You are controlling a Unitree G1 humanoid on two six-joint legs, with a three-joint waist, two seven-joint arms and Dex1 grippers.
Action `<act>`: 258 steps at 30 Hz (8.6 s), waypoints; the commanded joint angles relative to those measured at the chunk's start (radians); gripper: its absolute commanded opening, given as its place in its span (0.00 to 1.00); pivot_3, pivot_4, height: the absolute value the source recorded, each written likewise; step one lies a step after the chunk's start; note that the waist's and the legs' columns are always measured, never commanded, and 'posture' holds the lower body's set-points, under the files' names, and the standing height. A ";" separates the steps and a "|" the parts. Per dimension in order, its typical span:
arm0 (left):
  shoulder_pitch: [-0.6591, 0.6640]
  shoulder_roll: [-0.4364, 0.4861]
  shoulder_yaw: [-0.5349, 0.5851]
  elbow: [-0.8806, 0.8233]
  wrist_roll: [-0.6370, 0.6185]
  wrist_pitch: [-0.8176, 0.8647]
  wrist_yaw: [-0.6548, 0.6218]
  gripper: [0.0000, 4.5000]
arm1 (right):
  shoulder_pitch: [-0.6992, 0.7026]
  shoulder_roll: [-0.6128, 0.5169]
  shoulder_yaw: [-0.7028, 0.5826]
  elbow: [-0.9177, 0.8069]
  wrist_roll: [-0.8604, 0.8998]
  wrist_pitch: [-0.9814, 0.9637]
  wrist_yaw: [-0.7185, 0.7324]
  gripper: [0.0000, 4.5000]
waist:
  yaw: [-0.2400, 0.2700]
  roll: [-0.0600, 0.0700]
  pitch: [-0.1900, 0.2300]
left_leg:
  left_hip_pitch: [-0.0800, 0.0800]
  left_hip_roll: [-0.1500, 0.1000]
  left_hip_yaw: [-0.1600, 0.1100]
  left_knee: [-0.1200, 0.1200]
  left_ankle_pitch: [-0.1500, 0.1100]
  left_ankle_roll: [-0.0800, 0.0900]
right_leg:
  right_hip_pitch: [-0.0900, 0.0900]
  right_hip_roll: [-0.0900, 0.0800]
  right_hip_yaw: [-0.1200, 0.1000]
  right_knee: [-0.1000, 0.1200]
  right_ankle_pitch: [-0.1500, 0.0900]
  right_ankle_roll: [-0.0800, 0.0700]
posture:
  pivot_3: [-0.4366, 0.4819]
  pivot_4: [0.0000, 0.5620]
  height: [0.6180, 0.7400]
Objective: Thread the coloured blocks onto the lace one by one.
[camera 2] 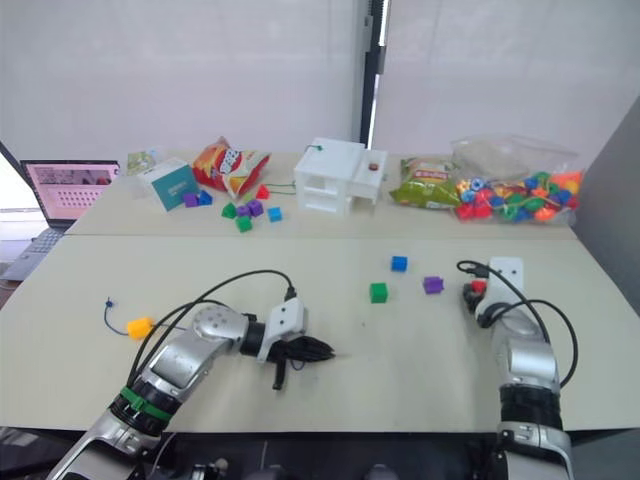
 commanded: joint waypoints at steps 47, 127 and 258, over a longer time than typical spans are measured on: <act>0.027 0.068 0.052 -0.071 -0.019 0.041 0.014 0.00 | 0.377 -0.077 0.252 -1.178 0.462 0.563 0.259 0.99 | 0.001 0.003 0.000 | 0.000 0.000 -0.002 0.001 0.000 0.001 | 0.001 0.001 -0.001 -0.001 0.000 0.000 | 0.48 0.27 1.00; -0.093 -0.088 -0.106 -0.219 -0.021 0.309 0.132 0.00 | 0.058 -0.279 0.664 -0.547 0.006 -0.030 0.949 0.26 | 0.028 0.001 0.002 | 0.000 -0.001 -0.002 0.005 0.000 0.001 | 0.003 -0.001 -0.002 -0.001 0.001 0.002 | 0.48 0.27 1.00; 0.058 0.002 -0.056 -0.130 0.051 0.088 0.107 0.00 | 0.122 -0.310 0.625 -0.638 0.036 0.086 0.920 0.26 | 0.025 0.001 0.001 | 0.001 -0.001 -0.002 0.002 -0.001 0.001 | 0.002 -0.001 -0.001 -0.002 0.001 0.002 | 0.48 0.27 1.00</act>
